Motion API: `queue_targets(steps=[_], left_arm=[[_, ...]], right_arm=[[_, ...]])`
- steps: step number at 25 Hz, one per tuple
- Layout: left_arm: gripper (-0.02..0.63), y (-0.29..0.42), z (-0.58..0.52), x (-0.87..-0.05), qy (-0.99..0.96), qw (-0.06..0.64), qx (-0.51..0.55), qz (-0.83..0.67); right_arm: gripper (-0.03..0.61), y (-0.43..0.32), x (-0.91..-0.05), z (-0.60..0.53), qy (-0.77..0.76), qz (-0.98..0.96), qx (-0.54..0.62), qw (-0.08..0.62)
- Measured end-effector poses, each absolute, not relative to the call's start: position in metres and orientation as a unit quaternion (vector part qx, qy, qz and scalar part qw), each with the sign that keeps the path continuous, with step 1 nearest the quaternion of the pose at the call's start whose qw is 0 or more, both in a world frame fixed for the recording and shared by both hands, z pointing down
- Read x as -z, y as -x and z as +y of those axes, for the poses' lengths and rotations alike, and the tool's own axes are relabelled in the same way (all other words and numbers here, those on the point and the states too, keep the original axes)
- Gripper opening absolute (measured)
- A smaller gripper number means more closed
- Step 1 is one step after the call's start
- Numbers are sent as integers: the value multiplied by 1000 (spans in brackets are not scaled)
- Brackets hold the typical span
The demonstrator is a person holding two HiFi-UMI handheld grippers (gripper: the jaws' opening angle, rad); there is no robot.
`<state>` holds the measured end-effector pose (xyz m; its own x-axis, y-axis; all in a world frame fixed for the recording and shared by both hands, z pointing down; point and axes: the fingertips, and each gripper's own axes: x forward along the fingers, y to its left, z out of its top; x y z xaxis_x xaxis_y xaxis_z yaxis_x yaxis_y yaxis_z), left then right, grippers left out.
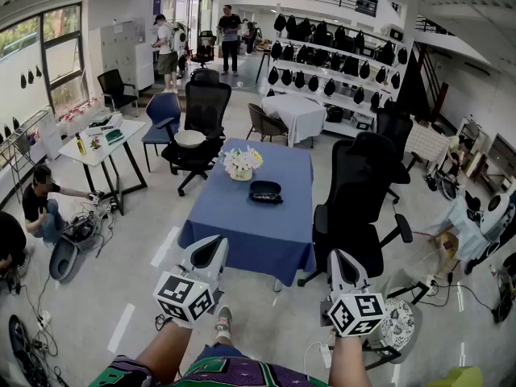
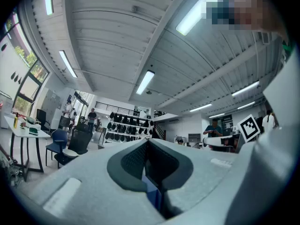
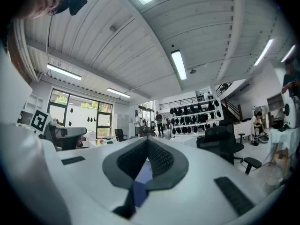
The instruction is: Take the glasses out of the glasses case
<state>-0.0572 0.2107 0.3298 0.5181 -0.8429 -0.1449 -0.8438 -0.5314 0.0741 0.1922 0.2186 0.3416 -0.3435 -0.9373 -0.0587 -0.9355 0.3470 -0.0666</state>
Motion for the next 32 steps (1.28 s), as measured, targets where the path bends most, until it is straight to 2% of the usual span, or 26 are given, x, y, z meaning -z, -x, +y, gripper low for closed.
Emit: queue_targets(steps=[32], left_arm=[[15,63,178,-334,866,-4,-76,494]], right_arm=[[3,-179,-351,183,557,829,14,43]])
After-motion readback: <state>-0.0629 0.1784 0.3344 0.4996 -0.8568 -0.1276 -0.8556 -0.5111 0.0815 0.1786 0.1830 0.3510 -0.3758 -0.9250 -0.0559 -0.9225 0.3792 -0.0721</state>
